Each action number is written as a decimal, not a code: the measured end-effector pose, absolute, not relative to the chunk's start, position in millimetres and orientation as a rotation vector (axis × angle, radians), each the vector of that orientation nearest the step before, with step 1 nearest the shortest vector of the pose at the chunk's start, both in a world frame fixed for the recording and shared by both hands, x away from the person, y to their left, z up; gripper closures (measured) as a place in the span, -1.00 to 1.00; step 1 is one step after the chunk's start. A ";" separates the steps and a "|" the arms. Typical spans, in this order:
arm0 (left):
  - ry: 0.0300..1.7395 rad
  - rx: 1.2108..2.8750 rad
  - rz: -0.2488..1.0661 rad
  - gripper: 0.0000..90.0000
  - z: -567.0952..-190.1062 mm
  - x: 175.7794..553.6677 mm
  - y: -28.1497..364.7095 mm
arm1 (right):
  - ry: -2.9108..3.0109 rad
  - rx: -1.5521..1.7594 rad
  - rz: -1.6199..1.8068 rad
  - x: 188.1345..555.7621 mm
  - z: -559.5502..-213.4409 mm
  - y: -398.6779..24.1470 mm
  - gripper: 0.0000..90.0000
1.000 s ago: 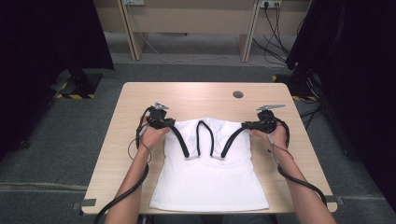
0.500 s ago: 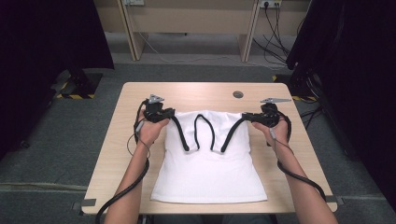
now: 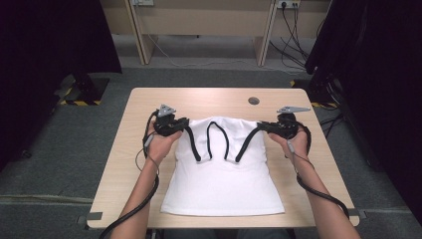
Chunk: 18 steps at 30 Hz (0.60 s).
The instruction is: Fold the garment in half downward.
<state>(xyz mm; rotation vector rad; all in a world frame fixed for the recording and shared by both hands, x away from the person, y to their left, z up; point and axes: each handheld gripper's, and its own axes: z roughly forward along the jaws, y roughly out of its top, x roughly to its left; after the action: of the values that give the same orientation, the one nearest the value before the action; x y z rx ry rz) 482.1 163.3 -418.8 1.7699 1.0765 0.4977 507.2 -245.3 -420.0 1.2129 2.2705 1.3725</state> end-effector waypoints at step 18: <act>1.080 1.684 0.534 0.78 -432.7 444.7 177.3 | 2.267 1.186 1.386 484.0 -429.2 -261.2 0.83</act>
<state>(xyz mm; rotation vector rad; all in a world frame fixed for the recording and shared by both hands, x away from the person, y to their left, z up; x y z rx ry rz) 444.7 177.3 -432.7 1.6837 1.0796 0.5344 484.0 -261.2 -429.2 1.1859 2.2668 1.3863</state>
